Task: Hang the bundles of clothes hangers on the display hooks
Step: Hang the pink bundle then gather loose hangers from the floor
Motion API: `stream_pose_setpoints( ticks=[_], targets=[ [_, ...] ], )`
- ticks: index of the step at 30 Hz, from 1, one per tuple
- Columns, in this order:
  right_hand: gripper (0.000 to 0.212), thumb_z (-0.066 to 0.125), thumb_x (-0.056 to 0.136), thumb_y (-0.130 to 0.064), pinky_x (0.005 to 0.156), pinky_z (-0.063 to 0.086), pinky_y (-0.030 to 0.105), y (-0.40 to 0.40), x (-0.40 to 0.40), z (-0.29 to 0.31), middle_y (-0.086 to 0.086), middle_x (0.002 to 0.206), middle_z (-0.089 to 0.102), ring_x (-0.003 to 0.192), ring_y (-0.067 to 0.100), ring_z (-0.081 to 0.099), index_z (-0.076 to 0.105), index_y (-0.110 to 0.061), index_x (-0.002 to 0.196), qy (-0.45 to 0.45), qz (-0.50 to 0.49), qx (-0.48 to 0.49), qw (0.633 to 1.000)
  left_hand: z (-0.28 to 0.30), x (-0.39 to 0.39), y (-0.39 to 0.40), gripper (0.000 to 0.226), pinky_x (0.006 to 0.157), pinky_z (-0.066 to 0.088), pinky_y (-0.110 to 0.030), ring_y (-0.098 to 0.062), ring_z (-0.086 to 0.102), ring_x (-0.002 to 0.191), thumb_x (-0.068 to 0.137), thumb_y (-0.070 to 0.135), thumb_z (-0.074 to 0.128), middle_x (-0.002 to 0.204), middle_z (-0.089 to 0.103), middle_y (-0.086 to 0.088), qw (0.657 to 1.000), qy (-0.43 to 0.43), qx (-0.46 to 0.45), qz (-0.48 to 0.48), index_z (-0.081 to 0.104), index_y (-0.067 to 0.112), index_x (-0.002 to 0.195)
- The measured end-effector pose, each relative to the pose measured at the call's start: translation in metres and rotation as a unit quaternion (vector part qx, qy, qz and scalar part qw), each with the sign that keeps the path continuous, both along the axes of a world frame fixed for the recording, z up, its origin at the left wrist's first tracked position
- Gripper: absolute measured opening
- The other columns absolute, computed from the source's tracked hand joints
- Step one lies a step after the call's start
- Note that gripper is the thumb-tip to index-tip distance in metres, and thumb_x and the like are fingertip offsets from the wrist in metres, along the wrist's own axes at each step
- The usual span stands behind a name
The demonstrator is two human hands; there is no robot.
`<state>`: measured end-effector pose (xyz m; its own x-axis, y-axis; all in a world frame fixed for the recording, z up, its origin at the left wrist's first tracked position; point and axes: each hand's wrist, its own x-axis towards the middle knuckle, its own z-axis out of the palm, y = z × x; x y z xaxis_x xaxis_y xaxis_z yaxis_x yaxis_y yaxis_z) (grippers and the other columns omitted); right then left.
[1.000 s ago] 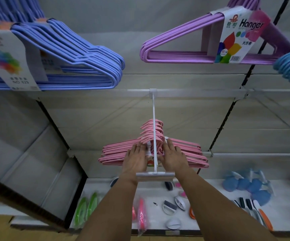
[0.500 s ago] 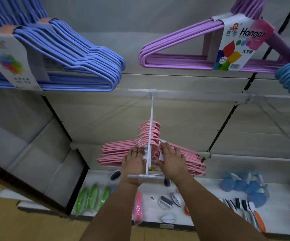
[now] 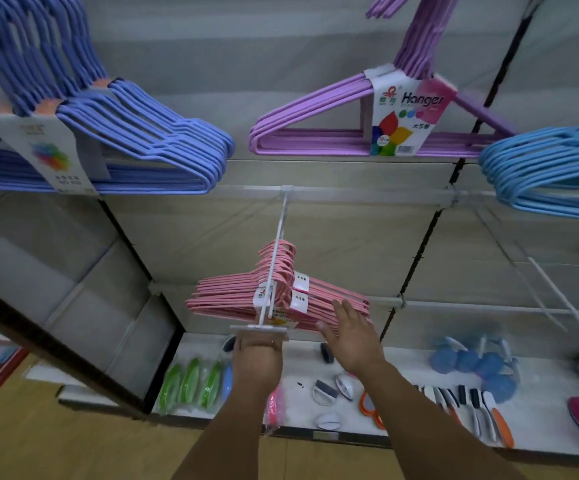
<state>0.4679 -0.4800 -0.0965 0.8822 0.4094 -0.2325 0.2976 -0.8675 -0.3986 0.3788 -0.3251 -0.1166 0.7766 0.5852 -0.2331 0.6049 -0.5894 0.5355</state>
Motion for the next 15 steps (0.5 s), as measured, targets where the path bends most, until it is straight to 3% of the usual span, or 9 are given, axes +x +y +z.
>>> stream_pose_setpoints(
  ticks=[3, 7, 10, 12, 15],
  targets=[
    [0.069, 0.027, 0.097, -0.057, 0.119, 0.015, 0.039, -0.018, -0.014, 0.004, 0.004, 0.161, 0.010, 0.146, 0.025, 0.016, 0.012, -0.020, 0.154, 0.002, -0.045, 0.022, 0.999, 0.011, -0.004, -0.014, 0.048, 0.097, 0.042, -0.035, -0.024, 0.061, 0.099, 0.101, 0.041, 0.025, 0.101, 0.068, -0.011, 0.987, 0.039, 0.107, -0.110, 0.059, 0.011, 0.116],
    [0.070, 0.026, 0.096, -0.060, 0.117, 0.022, 0.035, -0.043, -0.035, 0.009, 0.004, 0.159, 0.019, 0.143, 0.023, 0.024, 0.018, -0.019, 0.152, 0.005, -0.098, 0.056, 0.994, 0.017, -0.001, -0.030, 0.047, 0.099, 0.043, -0.036, -0.028, 0.054, 0.115, 0.101, 0.037, 0.032, 0.124, 0.059, -0.015, 0.980, 0.008, 0.094, -0.177, 0.037, 0.011, 0.140],
    [0.063, 0.030, 0.098, -0.055, 0.113, 0.028, 0.034, -0.062, -0.056, 0.013, 0.002, 0.156, 0.027, 0.139, 0.023, 0.031, 0.022, -0.022, 0.151, -0.003, -0.134, 0.080, 0.988, 0.016, -0.003, -0.040, 0.053, 0.109, 0.034, -0.038, -0.028, 0.037, 0.135, 0.101, 0.037, 0.032, 0.150, 0.036, -0.013, 0.975, 0.007, 0.055, -0.217, 0.027, 0.012, 0.147],
    [0.059, 0.033, 0.099, -0.049, 0.112, 0.029, 0.035, -0.074, -0.071, 0.016, 0.003, 0.156, 0.028, 0.139, 0.023, 0.032, 0.023, -0.021, 0.150, 0.008, -0.163, 0.099, 0.982, 0.020, -0.005, -0.047, 0.054, 0.114, 0.028, -0.037, -0.026, 0.028, 0.141, 0.102, 0.038, 0.032, 0.156, 0.026, -0.010, 0.969, -0.001, 0.039, -0.242, 0.026, 0.011, 0.148],
    [0.060, 0.033, 0.099, -0.049, 0.112, 0.028, 0.035, -0.094, -0.098, 0.019, 0.005, 0.156, 0.027, 0.140, 0.024, 0.031, 0.025, -0.017, 0.150, 0.022, -0.209, 0.111, 0.971, 0.023, -0.007, -0.064, 0.054, 0.115, 0.025, -0.036, -0.024, 0.025, 0.143, 0.102, 0.038, 0.032, 0.156, 0.026, -0.009, 0.957, -0.019, 0.039, -0.287, 0.028, 0.011, 0.148]
  ],
)
